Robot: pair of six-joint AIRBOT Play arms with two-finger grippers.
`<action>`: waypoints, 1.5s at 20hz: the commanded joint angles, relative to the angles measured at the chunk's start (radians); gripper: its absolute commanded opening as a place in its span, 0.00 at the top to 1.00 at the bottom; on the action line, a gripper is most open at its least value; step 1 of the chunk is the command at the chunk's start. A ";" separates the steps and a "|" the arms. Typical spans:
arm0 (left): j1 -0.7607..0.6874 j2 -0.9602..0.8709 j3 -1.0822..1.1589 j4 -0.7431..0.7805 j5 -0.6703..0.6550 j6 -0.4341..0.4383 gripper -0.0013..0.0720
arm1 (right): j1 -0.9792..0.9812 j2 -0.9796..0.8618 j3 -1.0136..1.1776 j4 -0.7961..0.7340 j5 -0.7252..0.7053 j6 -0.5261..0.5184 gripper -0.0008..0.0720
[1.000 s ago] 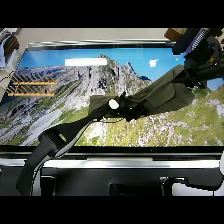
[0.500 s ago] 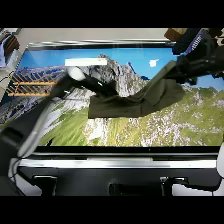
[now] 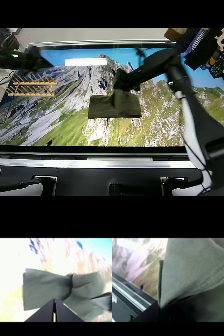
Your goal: Fold the clothes and pants, and hang the long-sleeved shirts on hangers.
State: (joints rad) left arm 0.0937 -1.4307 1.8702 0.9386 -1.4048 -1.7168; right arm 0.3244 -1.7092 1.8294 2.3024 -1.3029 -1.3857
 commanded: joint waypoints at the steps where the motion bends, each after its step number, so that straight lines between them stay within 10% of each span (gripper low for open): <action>1: 0.133 0.068 0.001 0.009 -0.028 0.001 0.96 | 0.095 -0.127 0.001 -0.003 0.100 0.010 0.94; 13: 0.185 0.064 0.000 0.016 -0.028 0.041 0.96 | 0.113 -0.267 0.001 0.069 0.285 0.034 0.85; 20: 0.184 0.064 0.000 0.016 -0.028 0.041 0.96 | 0.112 -0.245 0.001 0.209 0.307 -0.019 0.23; 30: 0.183 0.064 0.000 0.016 -0.028 0.042 0.96 | -0.422 -0.041 -0.026 0.074 -0.104 -0.305 0.22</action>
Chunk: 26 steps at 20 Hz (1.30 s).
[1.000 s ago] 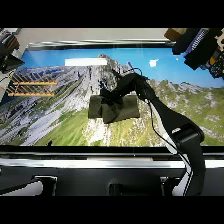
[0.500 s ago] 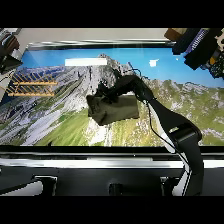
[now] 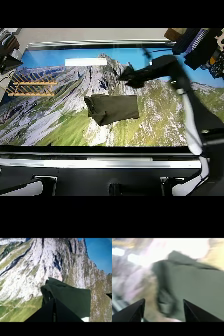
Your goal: Fold the clothes and pants, and hang the long-sleeved shirts on hangers.
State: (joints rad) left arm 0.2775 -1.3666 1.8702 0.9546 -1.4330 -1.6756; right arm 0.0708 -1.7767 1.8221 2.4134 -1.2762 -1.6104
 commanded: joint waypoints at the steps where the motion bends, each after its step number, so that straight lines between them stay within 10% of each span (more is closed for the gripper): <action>1: -0.001 0.000 0.000 0.000 0.000 0.001 0.96 | -0.216 0.026 -0.061 -0.031 -0.132 -0.105 0.22; 15: -0.001 -0.024 0.000 0.000 0.000 0.031 0.96 | -0.098 -0.163 -0.383 0.123 0.043 -0.301 0.19; 17: -0.001 -0.029 0.000 0.000 0.000 0.031 0.96 | -0.069 -0.167 -0.382 0.125 0.085 -0.301 0.28; 21: -0.001 -0.034 0.000 0.000 0.000 0.031 0.96 | -0.056 -0.164 -0.371 0.152 0.113 -0.304 0.95; 26: -0.001 -0.037 0.000 0.000 0.000 0.031 0.96 | -0.112 -0.105 -0.240 0.150 0.187 -0.136 0.95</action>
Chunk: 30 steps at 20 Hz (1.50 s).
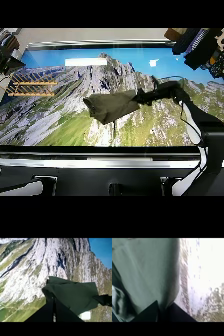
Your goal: Fold the clothes and pants, and hang the long-sleeved shirts on hangers.
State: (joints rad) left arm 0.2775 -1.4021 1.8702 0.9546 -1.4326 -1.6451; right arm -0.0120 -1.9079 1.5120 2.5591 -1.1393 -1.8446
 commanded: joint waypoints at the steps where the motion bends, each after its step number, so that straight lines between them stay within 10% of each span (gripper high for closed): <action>1: -0.001 -0.002 0.000 0.000 0.000 0.000 0.96 | -0.053 0.031 0.111 0.003 0.050 0.137 0.95; 20: -0.001 -0.008 0.000 0.000 0.000 0.000 0.96 | -0.631 0.052 0.512 -0.103 0.162 0.491 0.95; 25: -0.001 -0.008 0.000 0.000 0.000 0.000 0.96 | -0.742 0.102 0.465 -0.512 0.030 0.663 0.95; 30: -0.001 -0.008 0.000 0.000 0.000 0.000 0.96 | -0.837 0.234 0.240 -0.609 0.025 0.664 0.95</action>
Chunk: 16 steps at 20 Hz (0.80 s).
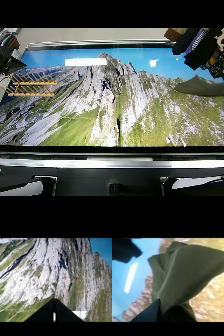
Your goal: Fold the clothes and pants, and hang the long-sleeved shirts on hangers.
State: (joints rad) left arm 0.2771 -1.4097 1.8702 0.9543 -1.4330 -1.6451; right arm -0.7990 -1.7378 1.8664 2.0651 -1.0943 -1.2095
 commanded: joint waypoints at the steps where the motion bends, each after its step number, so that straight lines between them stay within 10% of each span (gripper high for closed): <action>1: 0.000 0.000 0.000 0.000 0.000 0.000 0.96 | -0.061 0.093 -0.189 -0.137 -0.017 0.029 0.95; 8: 0.000 0.000 0.000 0.000 0.000 -0.001 0.96 | -0.077 0.380 -0.758 -0.277 0.187 0.172 0.95; 16: 0.000 0.000 0.000 0.000 -0.008 -0.004 0.96 | -0.077 0.435 -0.876 -0.527 0.027 0.121 0.95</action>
State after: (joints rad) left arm 0.2775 -1.4097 1.8702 0.9543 -1.4349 -1.6485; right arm -0.8757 -1.3155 1.0191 1.6398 -1.0012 -1.0622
